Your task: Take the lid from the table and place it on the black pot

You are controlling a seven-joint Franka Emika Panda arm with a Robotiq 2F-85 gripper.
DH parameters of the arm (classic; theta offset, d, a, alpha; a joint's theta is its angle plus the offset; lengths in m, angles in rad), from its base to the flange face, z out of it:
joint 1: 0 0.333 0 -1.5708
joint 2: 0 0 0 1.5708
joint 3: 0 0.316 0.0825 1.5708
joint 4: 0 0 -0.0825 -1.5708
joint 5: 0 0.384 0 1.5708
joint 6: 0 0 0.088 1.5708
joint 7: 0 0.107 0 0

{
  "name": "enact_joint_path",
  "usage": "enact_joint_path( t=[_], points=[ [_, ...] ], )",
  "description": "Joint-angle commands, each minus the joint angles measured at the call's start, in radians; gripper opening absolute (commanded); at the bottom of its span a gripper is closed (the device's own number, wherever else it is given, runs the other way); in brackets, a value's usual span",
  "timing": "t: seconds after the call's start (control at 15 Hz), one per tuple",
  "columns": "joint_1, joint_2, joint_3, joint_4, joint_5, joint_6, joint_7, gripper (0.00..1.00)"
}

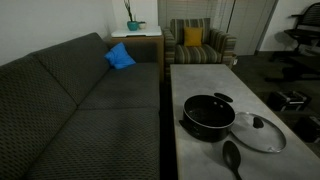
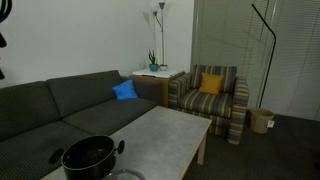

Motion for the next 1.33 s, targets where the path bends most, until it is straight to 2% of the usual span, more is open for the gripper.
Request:
enact_joint_path(
  t=[0.0,0.33,0.47,0.53,0.6,0.67,0.87,1.07,1.27],
  points=[
    [0.014,0.124,-0.015,0.039,0.078,0.031,-0.005,1.0],
    [-0.005,0.369,-0.057,0.097,0.29,0.171,0.025,1.0],
    [-0.022,0.488,-0.061,0.16,0.324,0.241,0.023,1.0],
    [-0.033,0.557,-0.063,0.219,0.328,0.215,0.002,1.0],
    [-0.042,0.6,-0.068,0.272,0.284,0.149,0.027,1.0],
    [-0.034,0.476,-0.05,0.157,0.294,0.199,0.023,1.0],
    [-0.05,0.597,-0.054,0.252,0.288,0.186,0.026,1.0],
    [-0.053,0.617,-0.046,0.253,0.301,0.222,0.022,1.0],
    [-0.084,0.693,-0.032,0.309,0.355,0.264,-0.013,1.0]
  ],
)
